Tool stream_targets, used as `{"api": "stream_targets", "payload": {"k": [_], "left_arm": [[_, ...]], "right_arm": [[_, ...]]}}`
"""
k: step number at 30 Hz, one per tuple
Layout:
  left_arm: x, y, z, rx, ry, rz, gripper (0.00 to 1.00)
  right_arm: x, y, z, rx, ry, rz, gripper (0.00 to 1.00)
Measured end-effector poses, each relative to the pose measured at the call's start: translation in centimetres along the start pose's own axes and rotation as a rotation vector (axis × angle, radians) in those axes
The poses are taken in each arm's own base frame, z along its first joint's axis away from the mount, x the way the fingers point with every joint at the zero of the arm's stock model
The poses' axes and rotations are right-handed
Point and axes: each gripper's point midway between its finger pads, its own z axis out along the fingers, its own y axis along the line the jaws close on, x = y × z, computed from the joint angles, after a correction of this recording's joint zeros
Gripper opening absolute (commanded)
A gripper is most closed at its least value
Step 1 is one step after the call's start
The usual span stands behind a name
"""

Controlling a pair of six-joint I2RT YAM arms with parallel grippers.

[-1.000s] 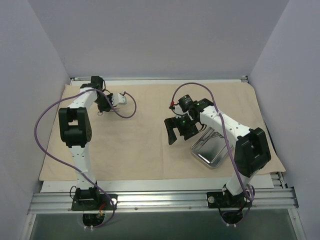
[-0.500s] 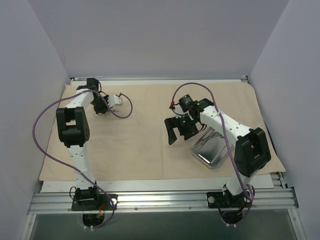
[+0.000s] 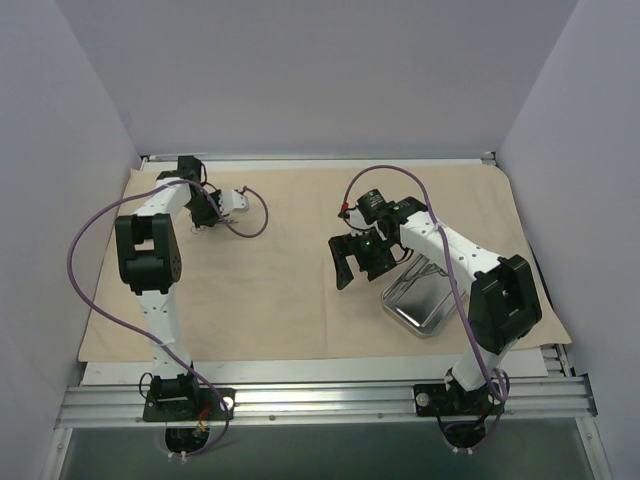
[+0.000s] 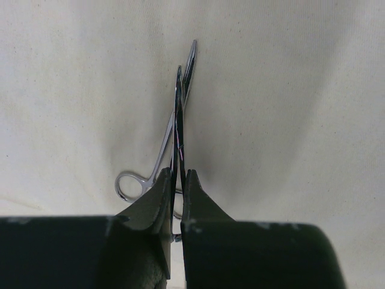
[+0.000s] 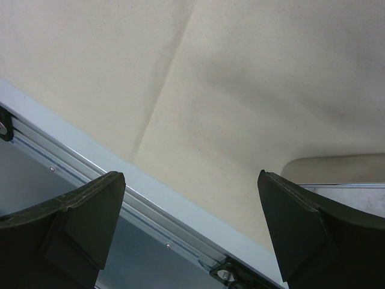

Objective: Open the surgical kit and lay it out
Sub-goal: Place the medical item in the surgical kit.

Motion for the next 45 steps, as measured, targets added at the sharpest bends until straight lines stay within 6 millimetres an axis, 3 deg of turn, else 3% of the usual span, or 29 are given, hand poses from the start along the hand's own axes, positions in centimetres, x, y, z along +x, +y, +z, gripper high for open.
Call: {"api": "stream_targets", "payload": {"k": [8, 18, 29, 33, 45], "left_arm": [[-1.8, -0.3, 1.1, 0.015, -0.01, 0.037, 0.02], [-1.9, -0.1, 1.3, 0.01, -0.011, 0.036, 0.04], [-1.8, 0.3, 1.4, -0.005, -0.006, 0.024, 0.15], [-1.8, 0.4, 1.4, -0.011, -0.004, 0.026, 0.23], [-1.4, 1.4, 1.3, -0.052, 0.016, 0.032, 0.31]], "right_arm": [[0.0, 0.0, 0.0, 0.0, 0.0, 0.0, 1.0], [0.0, 0.0, 0.0, 0.0, -0.001, 0.0, 1.0], [0.0, 0.0, 0.0, 0.0, -0.001, -0.001, 1.0], [0.0, 0.0, 0.0, -0.001, 0.0, -0.001, 1.0], [0.2, 0.1, 0.5, -0.016, 0.018, 0.005, 1.0]]}}
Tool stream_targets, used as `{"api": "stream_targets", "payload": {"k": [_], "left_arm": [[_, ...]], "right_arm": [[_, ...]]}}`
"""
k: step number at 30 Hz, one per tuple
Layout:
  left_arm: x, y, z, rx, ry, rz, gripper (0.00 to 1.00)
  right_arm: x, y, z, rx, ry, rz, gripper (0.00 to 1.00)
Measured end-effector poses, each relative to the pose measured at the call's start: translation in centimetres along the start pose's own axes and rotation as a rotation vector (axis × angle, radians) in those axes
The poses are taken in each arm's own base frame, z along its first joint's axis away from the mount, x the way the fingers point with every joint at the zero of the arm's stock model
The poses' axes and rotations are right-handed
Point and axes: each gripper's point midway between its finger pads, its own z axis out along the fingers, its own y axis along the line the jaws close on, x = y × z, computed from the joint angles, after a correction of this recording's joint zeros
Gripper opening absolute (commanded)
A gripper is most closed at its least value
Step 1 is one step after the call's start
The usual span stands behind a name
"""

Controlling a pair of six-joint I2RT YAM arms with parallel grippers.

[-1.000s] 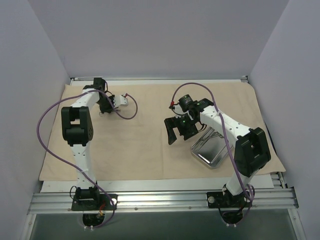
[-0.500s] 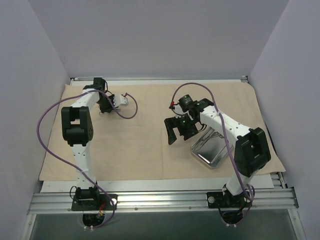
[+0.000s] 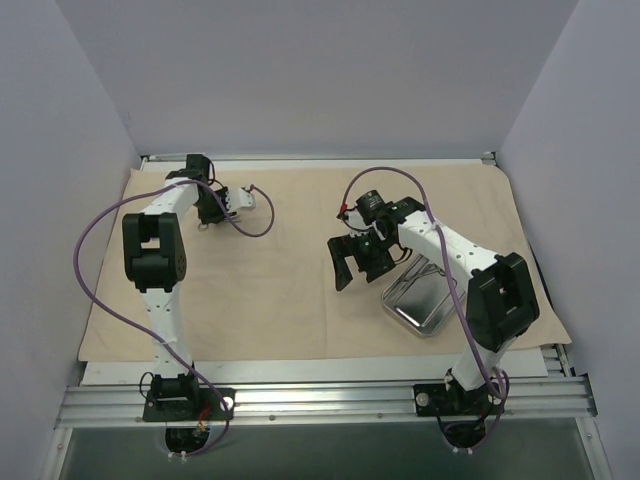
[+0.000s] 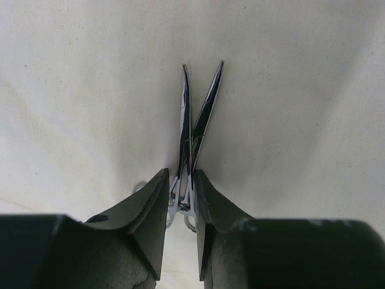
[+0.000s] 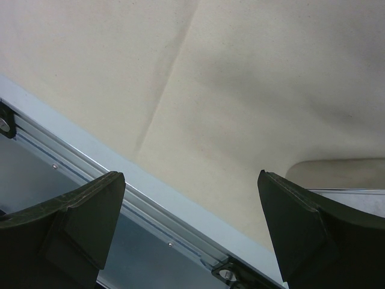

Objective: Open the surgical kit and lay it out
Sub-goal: Place the medical item in the surgical kit.

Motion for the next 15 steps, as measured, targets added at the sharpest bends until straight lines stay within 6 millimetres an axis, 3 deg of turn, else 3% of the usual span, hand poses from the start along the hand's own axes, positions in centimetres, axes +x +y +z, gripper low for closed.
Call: {"api": "stream_targets", "payload": {"k": [15], "left_arm": [[-0.05, 0.11, -0.07, -0.017, -0.016, -0.054, 0.36]], "right_arm": [[-0.19, 0.2, -0.08, -0.009, -0.005, -0.002, 1.0]]}}
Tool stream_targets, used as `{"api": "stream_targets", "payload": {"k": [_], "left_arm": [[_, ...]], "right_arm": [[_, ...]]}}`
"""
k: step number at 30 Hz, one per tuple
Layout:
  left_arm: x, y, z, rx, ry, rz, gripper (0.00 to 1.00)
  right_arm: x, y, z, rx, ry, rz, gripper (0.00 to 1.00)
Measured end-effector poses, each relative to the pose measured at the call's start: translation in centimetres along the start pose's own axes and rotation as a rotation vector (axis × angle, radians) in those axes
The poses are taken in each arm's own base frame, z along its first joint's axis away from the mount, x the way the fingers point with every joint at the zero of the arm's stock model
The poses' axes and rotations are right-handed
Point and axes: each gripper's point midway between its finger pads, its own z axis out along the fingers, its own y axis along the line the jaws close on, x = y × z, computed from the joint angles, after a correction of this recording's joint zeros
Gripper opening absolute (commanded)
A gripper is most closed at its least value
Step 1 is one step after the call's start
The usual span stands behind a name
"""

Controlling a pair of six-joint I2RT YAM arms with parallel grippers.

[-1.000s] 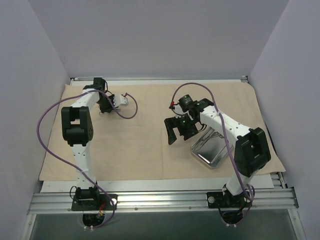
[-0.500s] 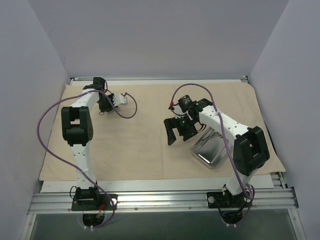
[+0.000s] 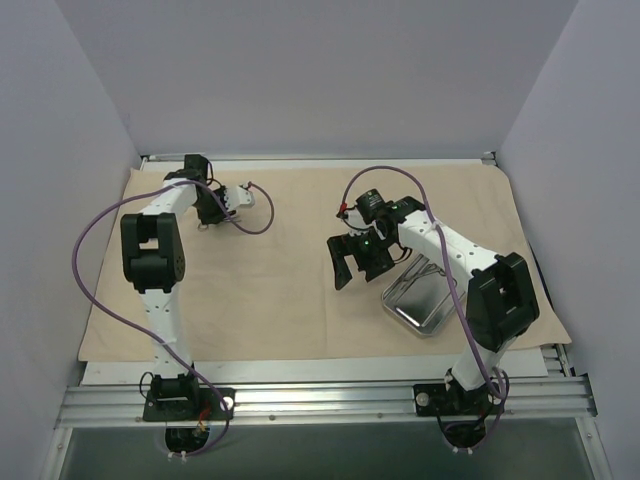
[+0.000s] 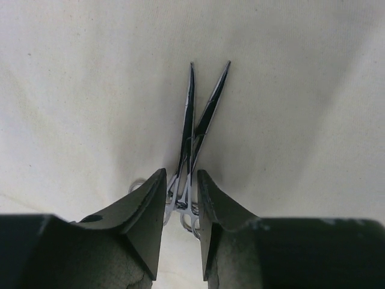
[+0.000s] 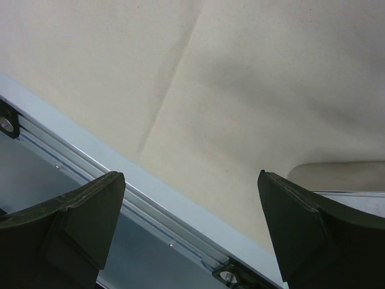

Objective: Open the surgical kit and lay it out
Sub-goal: Place the medical item in the surgical kit.

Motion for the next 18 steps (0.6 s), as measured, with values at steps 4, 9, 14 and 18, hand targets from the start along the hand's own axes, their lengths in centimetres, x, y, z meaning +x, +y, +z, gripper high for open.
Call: {"api": "stream_targets", "payload": {"k": [4, 9, 14, 18], "left_arm": [[-0.2, -0.9, -0.4, 0.009, -0.008, -0.026, 0.66], [-1.4, -2.1, -2.3, -0.014, -0.045, -0.06, 0.94], [-3.4, -1.9, -5.8, -0.131, -0.114, -0.118, 0.94], [-5.9, 0.3, -10.8, -0.328, -0.188, -0.243, 0.94]], "right_arm": [[-0.3, 0.1, -0.2, -0.002, -0.01, -0.004, 1.0], [-0.6, 0.2, -0.2, -0.003, -0.02, -0.008, 1.0], [-0.7, 0.1, -0.5, 0.005, -0.029, -0.01, 1.0], [-1.1, -0.8, -1.5, 0.076, -0.063, -0.004, 1.0]]}}
